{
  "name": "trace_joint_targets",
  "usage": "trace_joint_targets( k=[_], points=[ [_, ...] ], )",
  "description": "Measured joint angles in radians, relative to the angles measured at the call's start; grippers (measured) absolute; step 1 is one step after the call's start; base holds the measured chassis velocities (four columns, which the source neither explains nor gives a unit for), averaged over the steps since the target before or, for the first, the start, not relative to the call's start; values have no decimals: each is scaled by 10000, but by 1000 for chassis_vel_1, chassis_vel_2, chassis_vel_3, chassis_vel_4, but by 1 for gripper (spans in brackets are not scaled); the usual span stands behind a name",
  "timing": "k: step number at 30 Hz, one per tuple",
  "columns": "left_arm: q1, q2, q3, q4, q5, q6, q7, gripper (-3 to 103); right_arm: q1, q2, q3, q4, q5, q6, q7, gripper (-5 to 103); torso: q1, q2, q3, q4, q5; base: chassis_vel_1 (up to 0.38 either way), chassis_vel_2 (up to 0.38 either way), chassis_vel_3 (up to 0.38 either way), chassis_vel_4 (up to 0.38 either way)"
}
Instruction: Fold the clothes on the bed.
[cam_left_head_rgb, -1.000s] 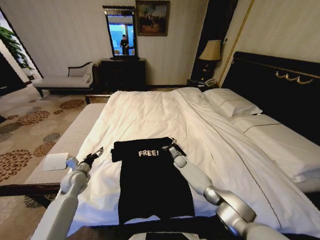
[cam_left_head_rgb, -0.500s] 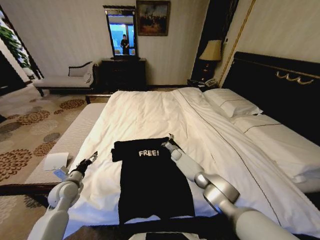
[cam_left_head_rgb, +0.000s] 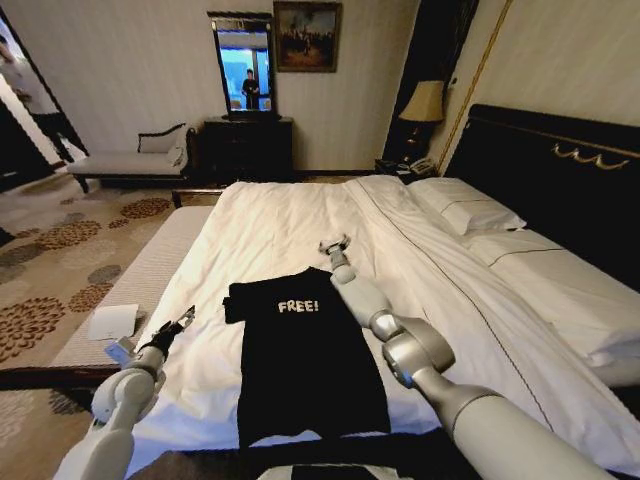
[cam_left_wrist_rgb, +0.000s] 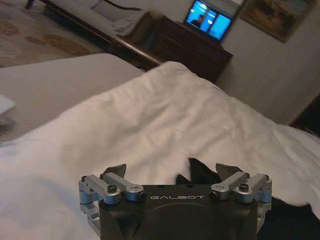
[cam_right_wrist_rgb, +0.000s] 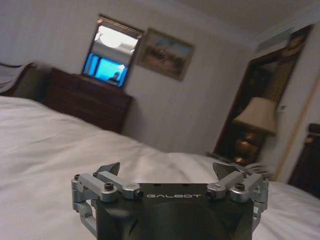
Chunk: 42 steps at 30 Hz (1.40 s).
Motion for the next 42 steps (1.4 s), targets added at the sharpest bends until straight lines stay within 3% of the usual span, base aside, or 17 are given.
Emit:
trace_joint_targets(
  k=[6,12,14,15,17,19,21,22,25,30,37,42],
  points=[
    [-749,174,1340,237,421,71,-59,100,-1700,-1186,-268,2447,951,-208,255,100,-2,0,-1,2,3,0,0,0,0],
    [-2138,329,2827,1269,811,85,-71,100,-3192,-1717,-35,4232,1556,-322,421,100,-1,-1,1,4,2,0,0,0,0],
    [-2900,346,3568,1931,1041,84,-61,100,-3727,-1975,79,5091,2160,-509,485,100,-1,0,0,6,3,0,0,0,0],
    [-3674,332,4325,2642,1307,58,-39,100,-4223,-2262,194,6006,2957,-773,531,100,-1,0,1,3,0,0,0,0,0],
    [-3987,312,4616,2923,1385,39,-31,100,-4425,-2380,263,6415,3297,-915,566,100,-1,0,1,3,2,0,0,0,0],
    [-5004,188,5496,3773,1535,0,-24,100,-4883,-2631,445,7389,4033,-1248,668,100,-1,0,0,1,-1,0,0,0,0],
    [-5130,169,5603,3885,1561,-5,-22,100,-4918,-2648,457,7454,4078,-1276,679,100,-1,0,0,0,-1,0,0,0,0],
    [-5950,38,6236,4705,1808,-65,21,100,-5192,-2746,532,8017,4386,-1505,792,100,-1,-1,1,0,0,0,0,0,0],
    [-6964,-152,6959,5960,2160,-94,78,100,-5421,-2765,608,8469,4442,-1639,825,100,0,-1,1,4,2,0,0,0,0],
    [-7672,-284,7432,7201,2493,23,69,100,-5452,-2692,647,8703,4463,-1727,846,100,0,-1,1,1,-1,0,0,0,0],
    [-8203,-519,7729,8083,2531,98,86,100,-5356,-2679,643,8781,4550,-1794,841,100,0,-1,1,11,0,0,0,0,0],
    [-9123,-1441,7790,9634,2962,-228,363,100,-5416,-3076,745,9117,4804,-1933,863,100,0,-1,2,5,1,0,0,0,0]
  ],
)
